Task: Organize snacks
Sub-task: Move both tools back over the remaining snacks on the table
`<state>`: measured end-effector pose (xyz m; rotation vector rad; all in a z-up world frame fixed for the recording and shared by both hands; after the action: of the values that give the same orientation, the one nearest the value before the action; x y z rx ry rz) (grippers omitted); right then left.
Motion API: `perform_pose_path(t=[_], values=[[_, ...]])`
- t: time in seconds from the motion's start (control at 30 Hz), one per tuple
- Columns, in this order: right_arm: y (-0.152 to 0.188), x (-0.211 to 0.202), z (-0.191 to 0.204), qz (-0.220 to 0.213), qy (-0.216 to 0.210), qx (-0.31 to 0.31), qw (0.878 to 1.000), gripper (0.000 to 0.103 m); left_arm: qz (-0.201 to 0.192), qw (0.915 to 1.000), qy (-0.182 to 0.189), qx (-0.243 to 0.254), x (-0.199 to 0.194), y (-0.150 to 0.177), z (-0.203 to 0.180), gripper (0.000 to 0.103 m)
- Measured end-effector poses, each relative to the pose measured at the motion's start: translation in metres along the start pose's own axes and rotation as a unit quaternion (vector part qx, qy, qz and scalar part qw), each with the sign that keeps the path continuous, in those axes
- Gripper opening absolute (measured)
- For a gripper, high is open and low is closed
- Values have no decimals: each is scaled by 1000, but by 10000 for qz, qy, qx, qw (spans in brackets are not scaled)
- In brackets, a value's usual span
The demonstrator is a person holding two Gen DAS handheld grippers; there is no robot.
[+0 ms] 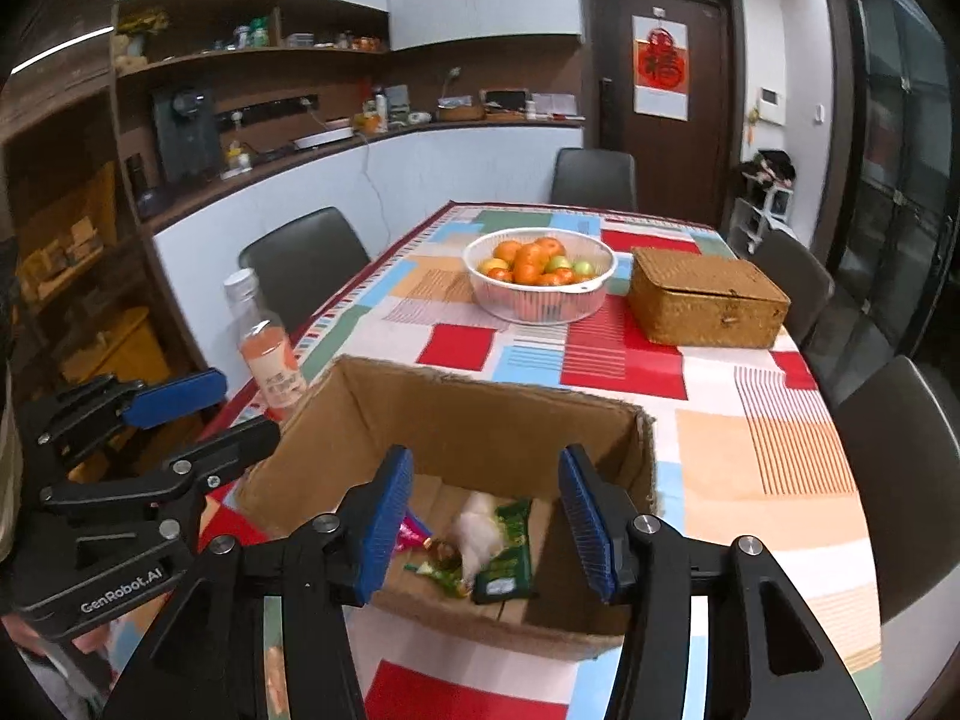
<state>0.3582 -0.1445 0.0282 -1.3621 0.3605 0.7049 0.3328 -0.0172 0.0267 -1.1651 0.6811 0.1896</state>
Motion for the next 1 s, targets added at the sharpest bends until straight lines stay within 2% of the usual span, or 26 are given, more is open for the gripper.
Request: perform_pose_path(t=[0.27, 0.47, 0.7, 1.0], values=[[33, -26, 16, 89, -302, -289, 9991, 52, -190, 9997, -43, 176, -37, 15, -14, 48], [62, -30, 19, 381, -389, -386, 9978, 52, -88, 9998, 32, 171, -50, 38, -30, 48], [98, -27, 19, 820, -440, -528, 9943, 52, 333, 9991, 258, 87, -47, 76, -47, 48], [142, -13, 18, 1463, -435, -728, 9856, 52, 859, 9938, 712, 21, -31, 125, -69, 47]])
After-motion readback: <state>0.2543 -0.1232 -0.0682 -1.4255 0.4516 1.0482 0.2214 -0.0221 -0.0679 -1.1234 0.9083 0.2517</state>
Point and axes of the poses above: each gripper's, at about its wrist camera, not at the fingertips, and x roughly the way its jaws point, z to its left, y to its underside, the point moved 7 cm from there along x, roughly the way its jaws point, and after that the axes turned 12 degrees about x, right-handed, at the moved point
